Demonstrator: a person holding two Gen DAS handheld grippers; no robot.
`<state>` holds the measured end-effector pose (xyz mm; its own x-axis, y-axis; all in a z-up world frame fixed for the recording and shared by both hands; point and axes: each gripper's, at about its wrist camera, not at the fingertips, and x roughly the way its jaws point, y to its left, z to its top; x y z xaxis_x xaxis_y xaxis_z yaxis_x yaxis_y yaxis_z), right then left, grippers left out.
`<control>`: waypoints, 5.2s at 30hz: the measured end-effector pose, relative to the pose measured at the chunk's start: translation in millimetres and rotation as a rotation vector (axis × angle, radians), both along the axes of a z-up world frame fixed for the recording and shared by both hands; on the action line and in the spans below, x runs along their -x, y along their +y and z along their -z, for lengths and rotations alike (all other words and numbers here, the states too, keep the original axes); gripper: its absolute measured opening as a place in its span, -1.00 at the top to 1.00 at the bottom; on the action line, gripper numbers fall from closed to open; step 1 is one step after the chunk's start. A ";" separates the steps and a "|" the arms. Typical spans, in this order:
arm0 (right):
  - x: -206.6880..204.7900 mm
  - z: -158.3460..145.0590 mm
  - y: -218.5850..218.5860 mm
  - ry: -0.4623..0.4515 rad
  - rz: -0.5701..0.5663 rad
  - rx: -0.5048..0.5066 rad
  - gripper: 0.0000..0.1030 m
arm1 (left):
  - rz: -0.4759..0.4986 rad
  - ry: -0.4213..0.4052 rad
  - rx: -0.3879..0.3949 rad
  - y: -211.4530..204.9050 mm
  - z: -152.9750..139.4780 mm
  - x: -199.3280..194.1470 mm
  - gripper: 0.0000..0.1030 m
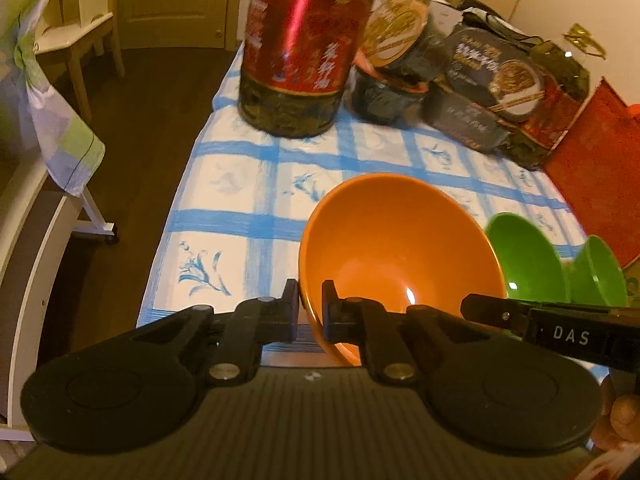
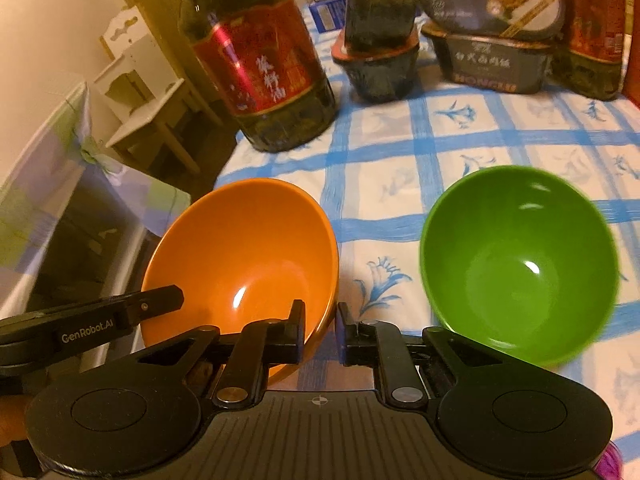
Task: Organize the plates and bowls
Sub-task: 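Lift the orange bowl with both tools and lower it into a green bowl, then open both tools to release the orange bowl, then move both tools toward the remaining single green bowl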
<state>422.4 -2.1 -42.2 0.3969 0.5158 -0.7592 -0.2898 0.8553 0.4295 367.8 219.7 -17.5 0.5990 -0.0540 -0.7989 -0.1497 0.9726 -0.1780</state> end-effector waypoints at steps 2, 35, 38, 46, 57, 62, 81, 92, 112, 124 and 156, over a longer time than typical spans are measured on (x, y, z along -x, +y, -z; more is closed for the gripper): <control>3.5 -12.3 -10.5 -0.004 0.009 -0.007 0.70 | 0.009 -0.010 0.004 -7.9 -11.7 2.5 0.81; -46.4 7.4 -152.7 -0.007 0.159 0.063 0.73 | 0.183 0.009 0.007 -150.0 16.6 -72.6 0.79; -48.4 12.4 -152.5 -0.004 0.152 0.070 0.73 | 0.186 0.014 0.002 -151.5 21.0 -74.6 0.79; -51.0 21.1 -151.4 -0.005 0.145 0.091 0.73 | 0.191 0.023 -0.008 -155.2 30.3 -77.6 0.78; -52.1 22.0 -152.8 -0.054 0.132 0.102 0.48 | 0.190 0.016 -0.025 -157.5 30.5 -79.7 0.68; -51.5 19.2 -163.5 -0.059 0.168 0.068 0.03 | 0.183 -0.006 -0.017 -155.7 25.6 -74.9 0.64; 11.4 -19.1 -191.1 -0.101 0.229 0.000 0.04 | 0.111 -0.080 0.020 -140.6 -12.5 -0.4 0.54; 124.5 -36.1 -220.7 -0.122 0.257 0.097 -0.24 | 0.130 -0.112 0.089 -179.4 -39.0 94.5 0.25; 259.4 -45.9 -288.7 -0.116 0.342 0.218 -0.37 | 0.175 -0.143 0.046 -252.9 -41.6 217.5 -0.37; 275.7 -41.3 -301.6 -0.102 0.351 0.215 -0.37 | 0.200 -0.135 0.027 -270.0 -40.0 232.1 -0.41; 163.8 -31.8 -362.8 -0.109 0.409 0.136 -0.36 | 0.246 -0.122 0.091 -330.6 -27.5 96.7 -0.54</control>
